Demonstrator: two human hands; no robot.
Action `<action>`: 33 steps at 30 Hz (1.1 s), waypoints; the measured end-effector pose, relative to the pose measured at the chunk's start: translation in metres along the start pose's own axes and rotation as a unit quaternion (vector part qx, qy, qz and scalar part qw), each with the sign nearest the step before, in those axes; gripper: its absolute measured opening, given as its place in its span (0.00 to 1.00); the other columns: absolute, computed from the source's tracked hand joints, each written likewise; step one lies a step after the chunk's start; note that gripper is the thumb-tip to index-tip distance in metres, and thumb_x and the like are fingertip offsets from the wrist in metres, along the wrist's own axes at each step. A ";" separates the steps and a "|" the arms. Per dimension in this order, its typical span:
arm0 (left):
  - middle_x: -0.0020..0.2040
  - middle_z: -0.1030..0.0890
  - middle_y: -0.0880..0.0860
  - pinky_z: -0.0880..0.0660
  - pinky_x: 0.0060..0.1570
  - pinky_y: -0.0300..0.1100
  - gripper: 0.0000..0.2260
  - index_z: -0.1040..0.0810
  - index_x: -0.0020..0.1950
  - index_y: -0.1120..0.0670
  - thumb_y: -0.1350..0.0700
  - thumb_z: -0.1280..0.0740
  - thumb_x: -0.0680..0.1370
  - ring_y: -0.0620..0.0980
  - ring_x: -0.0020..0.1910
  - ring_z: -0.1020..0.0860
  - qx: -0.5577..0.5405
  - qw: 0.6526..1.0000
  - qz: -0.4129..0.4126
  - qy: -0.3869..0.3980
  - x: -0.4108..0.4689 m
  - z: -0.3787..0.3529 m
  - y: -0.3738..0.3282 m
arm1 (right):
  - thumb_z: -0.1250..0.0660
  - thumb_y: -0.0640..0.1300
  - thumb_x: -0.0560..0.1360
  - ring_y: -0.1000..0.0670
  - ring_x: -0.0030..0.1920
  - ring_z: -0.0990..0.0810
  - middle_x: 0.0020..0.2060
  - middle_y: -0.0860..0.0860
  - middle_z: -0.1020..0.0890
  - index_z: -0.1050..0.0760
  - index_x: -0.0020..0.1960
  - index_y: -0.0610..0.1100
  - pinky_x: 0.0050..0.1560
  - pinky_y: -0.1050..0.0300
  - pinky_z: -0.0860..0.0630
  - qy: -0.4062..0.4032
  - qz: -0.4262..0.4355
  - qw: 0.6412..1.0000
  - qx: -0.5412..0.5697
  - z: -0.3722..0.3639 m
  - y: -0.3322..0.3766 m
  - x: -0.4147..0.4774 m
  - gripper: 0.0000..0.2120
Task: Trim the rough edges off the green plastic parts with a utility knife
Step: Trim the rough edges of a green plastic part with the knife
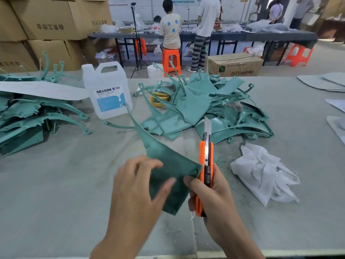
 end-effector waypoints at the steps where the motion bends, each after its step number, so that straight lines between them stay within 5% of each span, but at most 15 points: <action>1: 0.63 0.36 0.37 0.36 0.62 0.39 0.27 0.32 0.66 0.38 0.31 0.33 0.70 0.40 0.62 0.35 -0.030 0.999 0.025 0.036 -0.010 -0.010 0.002 | 0.26 0.42 0.70 0.45 0.28 0.29 0.32 0.44 0.26 0.29 0.47 0.43 0.25 0.55 0.31 0.001 -0.006 1.000 0.008 -0.001 -0.002 -0.005 0.12; 3: 0.72 0.44 0.31 0.43 0.69 0.37 0.36 0.44 0.72 0.29 0.29 0.34 0.66 0.33 0.72 0.44 -0.075 0.993 0.027 0.092 -0.027 -0.027 0.001 | 0.23 0.43 0.69 0.44 0.30 0.28 0.32 0.45 0.26 0.26 0.49 0.45 0.27 0.54 0.31 0.011 -0.012 1.000 0.012 -0.006 -0.005 -0.014 0.14; 6: 0.77 0.57 0.28 0.48 0.70 0.34 0.44 0.57 0.75 0.25 0.38 0.34 0.65 0.31 0.77 0.56 -0.105 0.982 0.009 0.159 -0.035 -0.043 0.001 | 0.20 0.45 0.68 0.47 0.29 0.28 0.31 0.45 0.26 0.21 0.50 0.53 0.28 0.57 0.29 0.049 -0.006 0.999 -0.020 -0.011 -0.002 -0.023 0.15; 8: 0.77 0.50 0.27 0.45 0.71 0.31 0.44 0.54 0.75 0.25 0.48 0.32 0.69 0.32 0.77 0.48 -0.108 0.979 0.003 0.170 -0.033 -0.048 0.007 | 0.20 0.46 0.70 0.49 0.27 0.28 0.30 0.48 0.26 0.22 0.51 0.58 0.27 0.58 0.29 0.091 -0.004 0.994 -0.052 -0.013 -0.003 -0.026 0.15; 10: 0.70 0.32 0.28 0.33 0.66 0.31 0.39 0.44 0.73 0.24 0.58 0.31 0.75 0.36 0.70 0.30 -0.122 0.980 0.020 0.154 -0.032 -0.055 0.019 | 0.22 0.50 0.73 0.52 0.27 0.25 0.33 0.48 0.21 0.22 0.49 0.57 0.28 0.61 0.28 0.109 -0.001 0.990 -0.089 -0.011 -0.005 -0.027 0.10; 13: 0.60 0.23 0.26 0.26 0.56 0.30 0.29 0.37 0.68 0.21 0.54 0.35 0.82 0.33 0.58 0.22 -0.144 0.974 0.091 0.152 -0.034 -0.066 0.038 | 0.31 0.63 0.72 0.55 0.27 0.25 0.35 0.48 0.17 0.24 0.47 0.57 0.28 0.63 0.30 0.079 0.009 0.982 -0.174 0.004 -0.007 -0.026 0.12; 16: 0.60 0.25 0.24 0.32 0.52 0.21 0.21 0.33 0.72 0.29 0.45 0.35 0.80 0.31 0.60 0.24 -0.140 0.969 0.150 0.139 -0.043 -0.073 0.055 | 0.38 0.73 0.69 0.57 0.29 0.23 0.32 0.53 0.18 0.27 0.49 0.59 0.31 0.62 0.28 0.055 0.028 0.943 -0.327 0.032 -0.001 -0.025 0.20; 18: 0.60 0.23 0.30 0.30 0.51 0.23 0.22 0.31 0.74 0.36 0.42 0.35 0.80 0.34 0.57 0.22 -0.137 0.963 0.184 0.143 -0.049 -0.078 0.066 | 0.43 0.80 0.68 0.56 0.29 0.23 0.30 0.53 0.20 0.27 0.49 0.59 0.32 0.58 0.27 0.081 0.036 0.916 -0.391 0.044 0.005 -0.025 0.26; 21: 0.51 0.25 0.24 0.30 0.46 0.21 0.22 0.32 0.73 0.33 0.44 0.34 0.80 0.26 0.45 0.24 -0.139 0.957 0.197 0.159 -0.055 -0.083 0.069 | 0.47 0.80 0.70 0.50 0.31 0.22 0.33 0.49 0.21 0.28 0.48 0.58 0.34 0.49 0.26 0.130 0.059 0.874 -0.464 0.048 0.019 -0.026 0.28; 25: 0.33 0.22 0.34 0.30 0.35 0.27 0.22 0.32 0.69 0.28 0.49 0.33 0.80 0.35 0.34 0.23 -0.141 0.956 0.191 0.173 -0.060 -0.085 0.068 | 0.50 0.77 0.74 0.51 0.34 0.24 0.34 0.56 0.22 0.29 0.49 0.58 0.36 0.54 0.29 0.192 0.069 0.796 -0.570 0.042 0.036 -0.025 0.25; 33: 0.56 0.25 0.27 0.31 0.47 0.21 0.26 0.40 0.69 0.26 0.50 0.33 0.80 0.29 0.51 0.23 -0.156 0.951 0.205 0.171 -0.068 -0.087 0.069 | 0.59 0.78 0.70 0.57 0.38 0.26 0.41 0.70 0.26 0.35 0.50 0.61 0.33 0.60 0.34 0.256 0.069 0.680 -0.684 0.030 0.054 -0.020 0.26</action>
Point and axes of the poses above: each hand's wrist, its own x-axis towards the middle knuckle, its own z-axis out of the back of the hand, y = z × x, the point moved 8 cm from there along x, towards the middle knuckle
